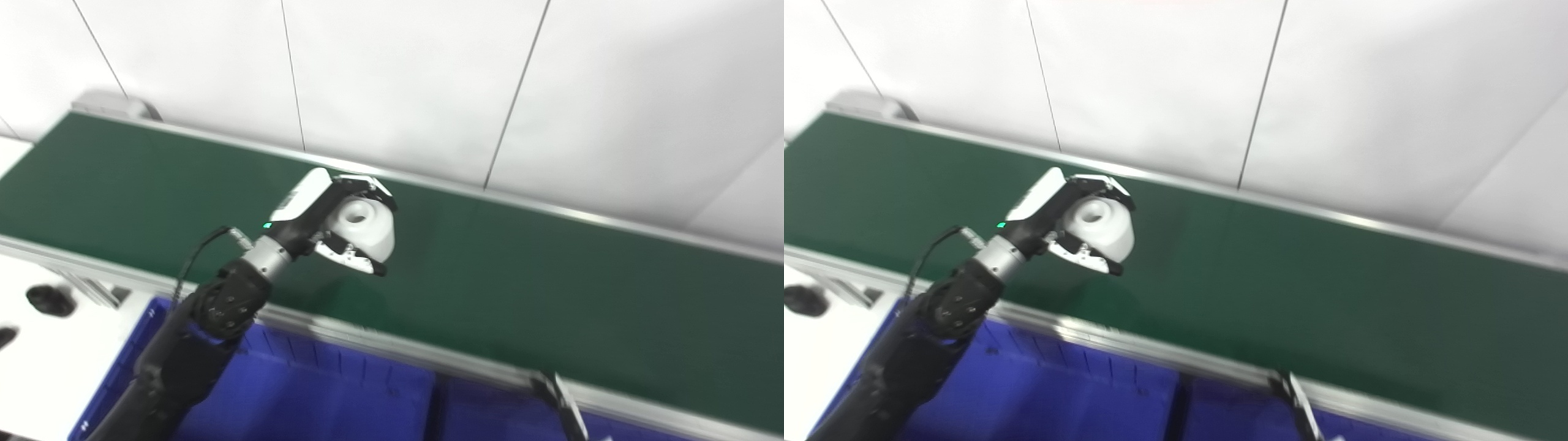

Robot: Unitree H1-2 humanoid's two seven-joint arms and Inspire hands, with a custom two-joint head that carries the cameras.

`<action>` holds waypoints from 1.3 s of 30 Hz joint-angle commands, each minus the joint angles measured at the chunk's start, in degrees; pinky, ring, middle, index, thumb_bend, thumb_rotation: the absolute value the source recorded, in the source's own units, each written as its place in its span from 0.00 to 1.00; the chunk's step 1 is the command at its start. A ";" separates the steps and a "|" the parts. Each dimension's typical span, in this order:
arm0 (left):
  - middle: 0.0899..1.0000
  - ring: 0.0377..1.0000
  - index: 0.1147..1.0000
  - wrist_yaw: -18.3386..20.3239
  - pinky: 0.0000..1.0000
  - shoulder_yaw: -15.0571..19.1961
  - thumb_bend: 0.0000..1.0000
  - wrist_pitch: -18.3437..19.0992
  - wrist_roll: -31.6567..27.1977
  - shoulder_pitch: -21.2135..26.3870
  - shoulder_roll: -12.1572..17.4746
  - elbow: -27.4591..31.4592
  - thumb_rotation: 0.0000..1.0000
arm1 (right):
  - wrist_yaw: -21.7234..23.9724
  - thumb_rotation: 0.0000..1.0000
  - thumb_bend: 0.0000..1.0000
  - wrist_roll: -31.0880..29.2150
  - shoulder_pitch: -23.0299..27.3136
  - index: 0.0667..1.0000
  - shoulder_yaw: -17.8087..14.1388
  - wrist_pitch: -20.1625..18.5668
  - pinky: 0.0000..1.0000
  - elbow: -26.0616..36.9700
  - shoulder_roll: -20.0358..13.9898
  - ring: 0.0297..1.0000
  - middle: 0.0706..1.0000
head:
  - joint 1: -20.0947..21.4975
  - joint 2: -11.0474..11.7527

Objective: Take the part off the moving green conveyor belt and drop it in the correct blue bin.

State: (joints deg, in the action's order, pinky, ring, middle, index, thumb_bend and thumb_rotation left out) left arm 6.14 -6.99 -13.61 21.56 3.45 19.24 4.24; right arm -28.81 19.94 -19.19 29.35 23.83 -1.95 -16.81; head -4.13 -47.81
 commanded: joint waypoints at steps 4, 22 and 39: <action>0.41 0.37 0.47 -0.38 0.31 1.02 0.50 -2.88 -3.83 -5.95 -0.13 6.46 0.00 | 4.68 0.50 0.91 1.07 -1.88 0.88 -3.26 2.77 0.84 5.55 2.44 0.81 0.82 | 2.16 -3.36; 0.46 0.37 0.44 3.79 0.31 -3.26 0.50 -0.76 -2.65 -21.80 -2.46 13.10 0.00 | 16.89 0.46 0.92 0.67 -4.02 0.87 -10.92 0.50 0.76 12.55 8.28 0.78 0.79 | 1.34 -6.28; 0.41 0.35 0.49 4.48 0.33 -8.50 0.49 10.37 21.95 -21.00 -1.75 5.26 0.00 | 20.80 0.47 0.91 1.01 -4.03 0.86 -12.74 1.46 0.75 11.40 10.96 0.78 0.80 | -0.08 -6.14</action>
State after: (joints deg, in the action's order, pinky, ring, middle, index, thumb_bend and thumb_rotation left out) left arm 10.64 -15.22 -5.72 39.60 -18.20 17.13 7.48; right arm -8.24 21.22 -22.98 16.90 23.56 8.35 -6.24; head -4.13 -53.96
